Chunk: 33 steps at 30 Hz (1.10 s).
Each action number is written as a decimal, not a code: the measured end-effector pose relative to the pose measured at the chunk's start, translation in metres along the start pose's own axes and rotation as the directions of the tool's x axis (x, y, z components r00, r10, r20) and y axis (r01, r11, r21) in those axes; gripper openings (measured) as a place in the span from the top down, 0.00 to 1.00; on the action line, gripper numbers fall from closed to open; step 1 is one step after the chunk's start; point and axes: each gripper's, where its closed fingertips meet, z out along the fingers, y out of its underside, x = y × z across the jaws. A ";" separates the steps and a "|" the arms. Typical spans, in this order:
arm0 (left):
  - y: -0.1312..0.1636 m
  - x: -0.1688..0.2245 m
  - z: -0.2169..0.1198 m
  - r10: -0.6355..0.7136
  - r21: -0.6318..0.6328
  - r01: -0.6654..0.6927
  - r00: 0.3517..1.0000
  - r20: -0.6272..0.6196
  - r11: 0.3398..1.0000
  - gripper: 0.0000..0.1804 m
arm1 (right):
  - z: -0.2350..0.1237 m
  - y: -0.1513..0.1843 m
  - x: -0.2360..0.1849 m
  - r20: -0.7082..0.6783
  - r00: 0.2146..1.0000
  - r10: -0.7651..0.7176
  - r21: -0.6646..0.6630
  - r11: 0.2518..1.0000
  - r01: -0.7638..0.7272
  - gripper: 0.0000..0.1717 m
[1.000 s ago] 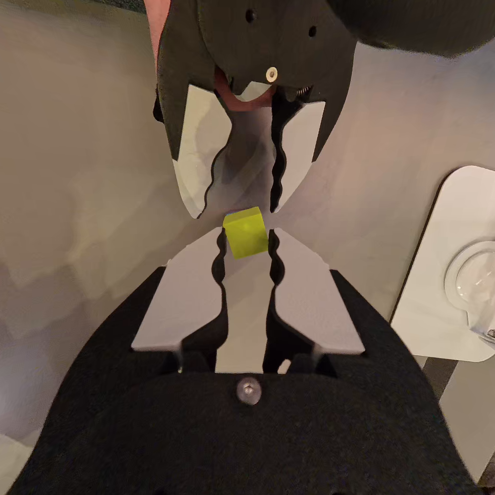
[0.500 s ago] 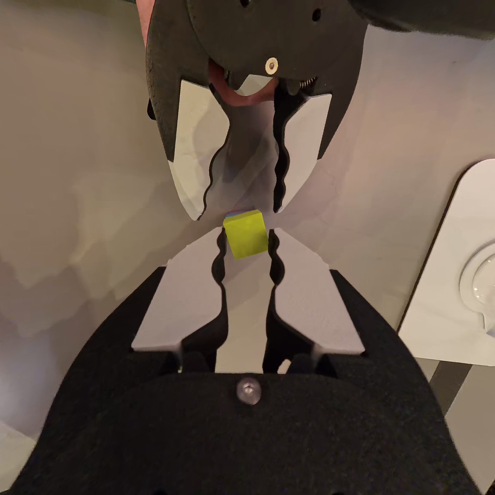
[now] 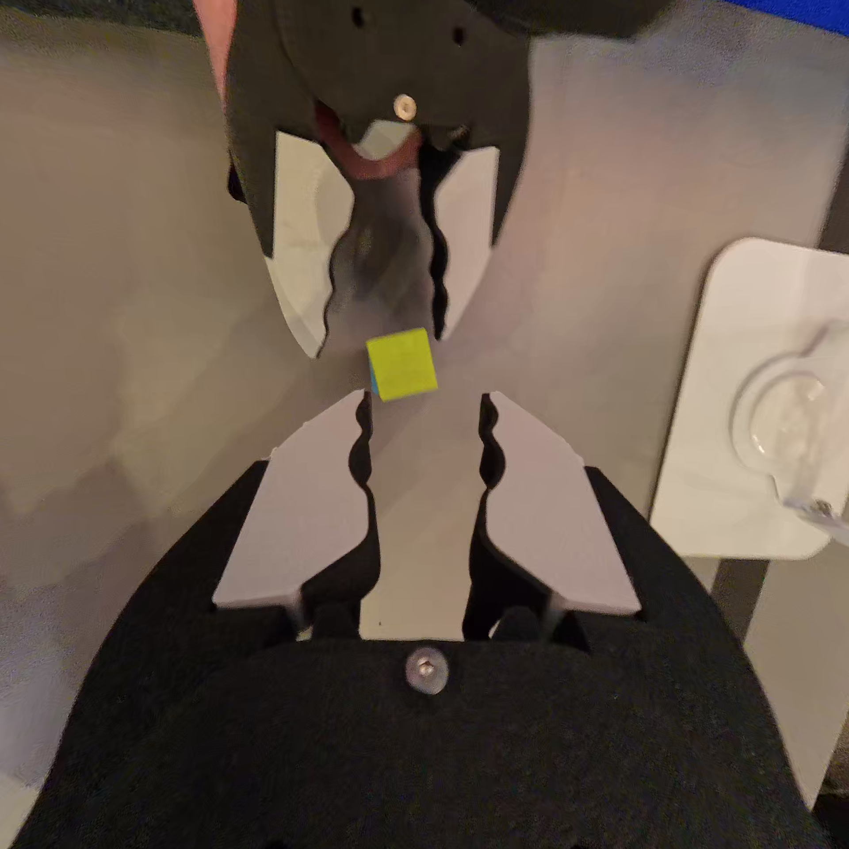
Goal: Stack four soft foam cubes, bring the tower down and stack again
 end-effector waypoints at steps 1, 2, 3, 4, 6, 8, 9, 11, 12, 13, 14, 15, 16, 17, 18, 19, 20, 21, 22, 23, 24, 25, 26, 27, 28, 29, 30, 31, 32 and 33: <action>0.000 0.000 0.000 0.000 0.001 0.000 1.000 0.000 1.000 0.63 | -0.009 0.006 0.004 -0.022 0.999 0.026 0.013 1.000 -0.026 0.74; 0.000 0.000 0.000 -0.001 0.002 0.001 1.000 -0.001 1.000 0.63 | -0.017 0.015 0.009 -0.045 0.997 0.055 0.022 0.998 -0.054 0.74; 0.000 0.000 0.000 -0.002 0.003 0.002 1.000 -0.001 1.000 0.63 | -0.025 0.027 0.015 -0.076 0.993 0.089 0.024 0.996 -0.087 0.75; 0.000 0.000 0.000 -0.002 0.003 0.002 1.000 -0.001 1.000 0.63 | -0.032 0.043 0.021 -0.107 0.986 0.126 0.017 0.992 -0.125 0.75; 0.000 0.000 0.000 -0.002 0.001 0.002 1.000 -0.001 1.000 0.63 | -0.044 0.079 0.031 -0.158 0.968 0.195 -0.005 0.980 -0.198 0.75; 0.000 0.000 0.000 -0.003 0.001 0.003 1.000 -0.001 1.000 0.63 | -0.052 0.119 0.037 -0.199 0.943 0.265 -0.031 0.960 -0.277 0.75; 0.000 0.000 0.000 -0.003 0.002 0.003 1.000 -0.002 1.000 0.63 | -0.054 0.140 0.040 -0.221 0.931 0.291 -0.049 0.950 -0.309 0.75; -0.001 0.000 -0.001 -0.007 0.007 0.007 1.000 -0.003 1.000 0.63 | -0.056 0.177 0.042 -0.257 0.905 0.339 -0.087 0.925 -0.371 0.75; -0.001 0.000 -0.001 -0.008 0.009 0.008 1.000 -0.004 1.000 0.63 | -0.056 0.192 0.043 -0.269 0.898 0.348 -0.100 0.917 -0.386 0.75; -0.001 0.000 -0.001 -0.009 0.011 0.009 1.000 -0.005 1.000 0.63 | -0.055 0.205 0.043 -0.273 0.895 0.352 -0.107 0.914 -0.392 0.75; -0.001 -0.001 -0.001 -0.009 0.011 0.009 1.000 -0.005 1.000 0.63 | -0.053 0.215 0.042 -0.262 0.897 0.355 -0.113 0.912 -0.394 0.75; -0.001 0.000 -0.001 -0.008 0.010 0.008 1.000 -0.005 1.000 0.63 | -0.050 0.224 0.041 -0.249 0.904 0.348 -0.120 0.915 -0.385 0.75; -0.001 0.000 -0.001 -0.009 0.010 0.009 1.000 -0.005 1.000 0.63 | -0.047 0.231 0.040 -0.239 0.912 0.332 -0.122 0.922 -0.368 0.75; -0.001 0.000 -0.001 -0.009 0.012 0.009 1.000 -0.006 1.000 0.63 | -0.044 0.238 0.039 -0.225 0.919 0.324 -0.125 0.926 -0.357 0.74; -0.002 0.000 -0.001 -0.010 0.014 0.010 1.000 -0.007 1.000 0.63 | -0.040 0.245 0.038 -0.204 0.923 0.326 -0.133 0.925 -0.356 0.74; -0.002 0.000 -0.001 -0.011 0.016 0.011 1.000 -0.008 1.000 0.63 | -0.037 0.251 0.036 -0.190 0.925 0.330 -0.146 0.922 -0.359 0.74; -0.002 0.000 -0.002 -0.012 0.018 0.012 1.000 -0.009 1.000 0.63 | -0.034 0.257 0.037 -0.189 0.926 0.328 -0.159 0.920 -0.358 0.74; -0.002 0.000 -0.002 -0.013 0.018 0.013 1.000 -0.010 1.000 0.63 | -0.030 0.262 0.038 -0.189 0.927 0.325 -0.173 0.918 -0.357 0.74; -0.002 0.000 -0.002 -0.013 0.019 0.013 1.000 -0.011 1.000 0.63 | -0.027 0.267 0.039 -0.189 0.927 0.323 -0.185 0.916 -0.357 0.74; -0.002 0.000 -0.002 -0.013 0.019 0.013 1.000 -0.011 1.000 0.63 | -0.023 0.270 0.040 -0.187 0.928 0.322 -0.192 0.914 -0.356 0.77; -0.002 0.000 -0.002 -0.013 0.019 0.013 1.000 -0.011 1.000 0.63 | -0.021 0.271 0.040 -0.182 0.928 0.325 -0.186 0.915 -0.357 0.82; -0.002 0.000 -0.002 -0.012 0.018 0.013 1.000 -0.011 1.000 0.63 | -0.021 0.268 0.042 -0.186 0.926 0.328 -0.169 0.918 -0.359 0.82; -0.002 0.000 -0.001 -0.012 0.017 0.012 1.000 -0.010 1.000 0.63 | -0.023 0.262 0.044 -0.200 0.926 0.321 -0.155 0.923 -0.353 0.82; -0.002 0.000 -0.001 -0.011 0.015 0.011 1.000 -0.009 1.000 0.63 | -0.028 0.249 0.043 -0.205 0.929 0.308 -0.127 0.933 -0.337 0.83; -0.002 0.000 -0.001 -0.011 0.013 0.011 1.000 -0.009 1.000 0.63 | -0.033 0.228 0.039 -0.190 0.934 0.304 -0.078 0.943 -0.323 0.83; -0.001 0.000 -0.001 -0.011 0.013 0.011 1.000 -0.010 1.000 0.63 | -0.038 0.201 0.033 -0.167 0.940 0.298 -0.022 0.952 -0.306 0.83; -0.001 0.000 -0.001 -0.011 0.013 0.011 1.000 -0.010 1.000 0.63 | -0.043 0.175 0.028 -0.150 0.947 0.285 0.019 0.958 -0.285 0.83; -0.001 0.000 -0.001 -0.011 0.013 0.012 1.000 -0.010 1.000 0.63 | -0.048 0.149 0.024 -0.138 0.954 0.266 0.048 0.964 -0.262 0.83; -0.002 0.000 -0.001 -0.011 0.013 0.011 1.000 -0.009 1.000 0.63 | -0.052 0.125 0.019 -0.131 0.963 0.235 0.069 0.971 -0.228 0.83; -0.001 0.000 -0.001 -0.010 0.013 0.011 1.000 -0.008 1.000 0.63 | -0.054 0.101 0.014 -0.128 0.973 0.194 0.087 0.979 -0.183 0.83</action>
